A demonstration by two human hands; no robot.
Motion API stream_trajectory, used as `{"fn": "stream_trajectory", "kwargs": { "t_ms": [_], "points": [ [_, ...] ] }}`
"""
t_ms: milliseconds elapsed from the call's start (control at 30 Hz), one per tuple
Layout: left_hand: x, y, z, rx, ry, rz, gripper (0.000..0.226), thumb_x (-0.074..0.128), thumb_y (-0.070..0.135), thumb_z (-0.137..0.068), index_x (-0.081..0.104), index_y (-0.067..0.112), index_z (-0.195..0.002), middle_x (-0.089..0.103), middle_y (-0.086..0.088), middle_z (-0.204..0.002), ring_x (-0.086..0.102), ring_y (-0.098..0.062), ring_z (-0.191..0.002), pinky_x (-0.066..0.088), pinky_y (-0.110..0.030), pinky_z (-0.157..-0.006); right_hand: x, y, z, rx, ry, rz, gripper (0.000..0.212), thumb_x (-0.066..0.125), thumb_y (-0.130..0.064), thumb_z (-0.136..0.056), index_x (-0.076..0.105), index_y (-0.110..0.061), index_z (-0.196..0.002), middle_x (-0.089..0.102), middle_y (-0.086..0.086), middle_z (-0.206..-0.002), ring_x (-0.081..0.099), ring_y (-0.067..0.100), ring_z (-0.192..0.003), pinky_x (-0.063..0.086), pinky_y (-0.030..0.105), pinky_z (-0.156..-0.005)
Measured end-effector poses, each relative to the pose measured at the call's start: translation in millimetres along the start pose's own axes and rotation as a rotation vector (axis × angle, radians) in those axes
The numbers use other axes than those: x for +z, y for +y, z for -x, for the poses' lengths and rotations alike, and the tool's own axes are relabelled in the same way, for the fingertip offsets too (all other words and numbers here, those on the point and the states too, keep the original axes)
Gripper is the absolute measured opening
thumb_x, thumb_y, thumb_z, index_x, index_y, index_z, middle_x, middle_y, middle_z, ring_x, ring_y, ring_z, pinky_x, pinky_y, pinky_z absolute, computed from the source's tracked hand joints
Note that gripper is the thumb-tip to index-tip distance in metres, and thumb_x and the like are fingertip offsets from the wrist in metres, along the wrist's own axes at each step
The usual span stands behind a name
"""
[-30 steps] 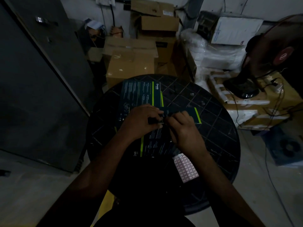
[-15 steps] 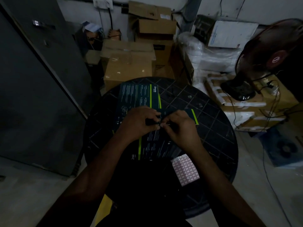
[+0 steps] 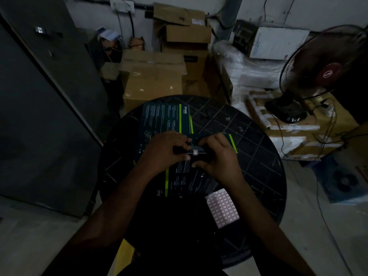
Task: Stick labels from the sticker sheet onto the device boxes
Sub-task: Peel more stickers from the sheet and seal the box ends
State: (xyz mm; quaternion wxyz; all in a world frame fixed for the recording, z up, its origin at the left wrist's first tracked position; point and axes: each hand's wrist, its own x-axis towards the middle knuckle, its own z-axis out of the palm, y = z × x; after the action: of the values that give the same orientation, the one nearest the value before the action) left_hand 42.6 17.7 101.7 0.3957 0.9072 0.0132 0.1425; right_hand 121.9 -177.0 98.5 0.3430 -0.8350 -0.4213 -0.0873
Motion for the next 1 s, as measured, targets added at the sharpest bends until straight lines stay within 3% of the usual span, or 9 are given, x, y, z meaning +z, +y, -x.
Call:
{"fn": "stream_trajectory", "kwargs": {
  "t_ms": [100,200,267,400,567,667,833,933,1000],
  "points": [
    [-2,1,-1,0.0,0.004,-0.02,0.028,0.089,0.025,-0.067,0.078,0.023,-0.093,0.07,0.015,-0.115,0.056,0.002,-0.11,0.023,0.003,-0.092,-2,2,-4,-0.018,0.044,-0.08,0.044,0.095,-0.027,-0.064,0.072,-0.014,-0.1,0.055,-0.002,-0.097,0.054,0.006,-0.086,0.042,0.008,-0.076],
    [-1,0,-1,0.006,-0.012,-0.012,0.029,0.09,0.026,-0.067,0.079,0.022,-0.094,0.071,0.013,-0.116,0.058,-0.003,-0.113,0.031,-0.01,-0.098,1,2,-2,-0.092,0.046,-0.042,0.014,0.085,-0.02,-0.078,0.076,-0.018,-0.089,0.057,-0.005,-0.089,0.055,0.012,-0.086,0.049,0.028,-0.072],
    [1,-2,0,0.018,-0.017,-0.025,0.029,0.089,0.028,-0.067,0.079,0.023,-0.094,0.071,0.013,-0.116,0.059,-0.005,-0.114,0.034,-0.017,-0.101,3,0,0,-0.098,0.053,-0.013,0.006,0.081,-0.02,-0.082,0.076,-0.021,-0.086,0.059,-0.007,-0.087,0.057,0.013,-0.086,0.049,0.034,-0.07],
    [3,-2,2,0.055,0.003,-0.048,0.023,0.088,0.029,-0.069,0.078,0.026,-0.09,0.071,0.013,-0.115,0.061,-0.004,-0.112,0.038,-0.024,-0.103,1,-4,-1,-0.101,0.012,0.07,0.007,0.073,-0.028,-0.084,0.075,-0.025,-0.09,0.062,-0.01,-0.093,0.061,0.012,-0.088,0.052,0.033,-0.066],
    [3,-2,4,0.084,0.007,-0.074,0.019,0.085,0.031,-0.073,0.076,0.031,-0.09,0.07,0.017,-0.115,0.061,-0.005,-0.111,0.043,-0.031,-0.102,0,3,-3,-0.018,0.008,-0.07,0.01,0.08,-0.03,-0.08,0.08,-0.031,-0.09,0.066,-0.013,-0.09,0.064,0.009,-0.085,0.053,0.035,-0.067],
    [4,3,10,0.171,0.012,-0.165,0.015,0.08,0.029,-0.079,0.074,0.026,-0.092,0.07,0.012,-0.117,0.06,-0.011,-0.11,0.042,-0.031,-0.093,0,7,-1,-0.05,0.009,-0.11,0.009,0.083,-0.026,-0.079,0.08,-0.027,-0.087,0.066,-0.01,-0.087,0.063,0.01,-0.082,0.052,0.035,-0.066],
    [7,7,19,0.225,0.048,-0.274,0.008,0.073,0.032,-0.085,0.071,0.032,-0.092,0.065,0.017,-0.118,0.055,-0.011,-0.109,0.049,-0.033,-0.077,1,17,13,-0.109,0.127,-0.069,0.016,0.089,-0.028,-0.073,0.079,-0.017,-0.078,0.068,-0.002,-0.085,0.059,0.018,-0.082,0.047,0.032,-0.069],
    [12,5,27,0.275,0.149,-0.284,0.01,0.075,0.034,-0.085,0.075,0.029,-0.093,0.071,0.015,-0.114,0.061,-0.012,-0.108,0.049,-0.039,-0.083,-2,18,21,-0.094,0.208,0.036,0.019,0.088,-0.037,-0.072,0.078,-0.022,-0.077,0.072,-0.009,-0.093,0.056,0.02,-0.089,0.042,0.033,-0.074],
    [15,0,35,0.239,0.269,-0.282,0.012,0.078,0.038,-0.082,0.077,0.03,-0.091,0.072,0.018,-0.109,0.061,-0.013,-0.107,0.046,-0.045,-0.087,-3,19,26,-0.035,0.233,0.069,0.016,0.085,-0.042,-0.073,0.078,-0.03,-0.08,0.071,-0.015,-0.108,0.051,0.023,-0.106,0.037,0.036,-0.084]
  ]
}}
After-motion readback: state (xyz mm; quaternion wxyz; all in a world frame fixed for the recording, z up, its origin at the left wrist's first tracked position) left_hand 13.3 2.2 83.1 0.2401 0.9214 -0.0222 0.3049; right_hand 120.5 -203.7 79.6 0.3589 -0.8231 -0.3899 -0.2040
